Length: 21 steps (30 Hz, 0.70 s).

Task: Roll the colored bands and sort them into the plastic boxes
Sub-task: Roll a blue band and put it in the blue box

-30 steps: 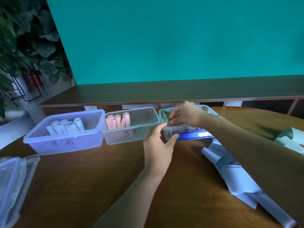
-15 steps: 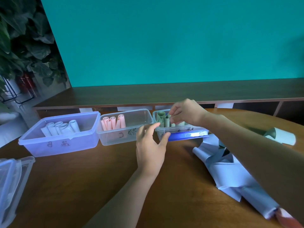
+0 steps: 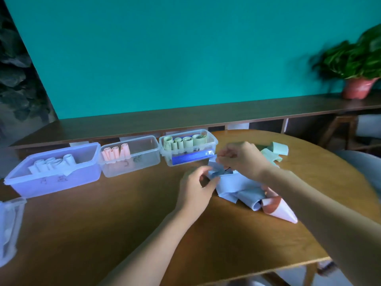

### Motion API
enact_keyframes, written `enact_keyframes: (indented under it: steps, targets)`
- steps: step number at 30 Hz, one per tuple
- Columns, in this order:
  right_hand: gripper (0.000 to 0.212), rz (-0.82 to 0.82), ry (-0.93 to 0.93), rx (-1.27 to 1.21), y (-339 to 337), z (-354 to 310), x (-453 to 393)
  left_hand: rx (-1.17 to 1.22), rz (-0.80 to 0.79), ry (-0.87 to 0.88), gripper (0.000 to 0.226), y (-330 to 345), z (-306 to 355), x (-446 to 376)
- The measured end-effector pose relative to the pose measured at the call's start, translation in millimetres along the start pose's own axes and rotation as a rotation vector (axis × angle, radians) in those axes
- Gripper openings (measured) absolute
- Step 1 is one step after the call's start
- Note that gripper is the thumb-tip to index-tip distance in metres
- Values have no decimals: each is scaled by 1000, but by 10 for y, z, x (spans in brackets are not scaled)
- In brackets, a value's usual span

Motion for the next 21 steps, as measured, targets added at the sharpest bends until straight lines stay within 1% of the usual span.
enact_keyframes:
  steps: [3,4,6,8,12,14,17,19,21]
  targets:
    - [3,-29,49,72,-9,85,386,-44,-102,-38,29,117,92,91]
    - [3,-34,58,114,-14,91,509,-51,-130,-77,29,134,91,103]
    - [11,-24,67,197,-37,99,723,-44,-157,-171,30,140,66,122]
    - [17,3,65,201,-62,98,855,3,-140,-240,28,108,63,127]
    - [20,32,63,126,-55,83,963,137,-97,-314,24,10,169,166]
    - [28,43,54,77,-37,36,1015,209,-51,-331,22,-81,263,169]
    - [40,67,37,-6,-40,-106,1064,357,13,-324,24,-261,475,131]
    - [47,112,23,-94,-80,-219,1067,391,46,-288,22,-407,661,104]
    - [44,191,-3,-208,-161,-350,1067,387,92,-242,18,-574,849,90]
Point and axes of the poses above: each hand's wrist, its own x-axis away from the middle knuckle, its own y-axis out of the palm, z = x × y, the point moved 6 cm from there along -x, towards the middle knuckle, and after that the axes turned 4 degrees about -x, right-handed, at the moved point
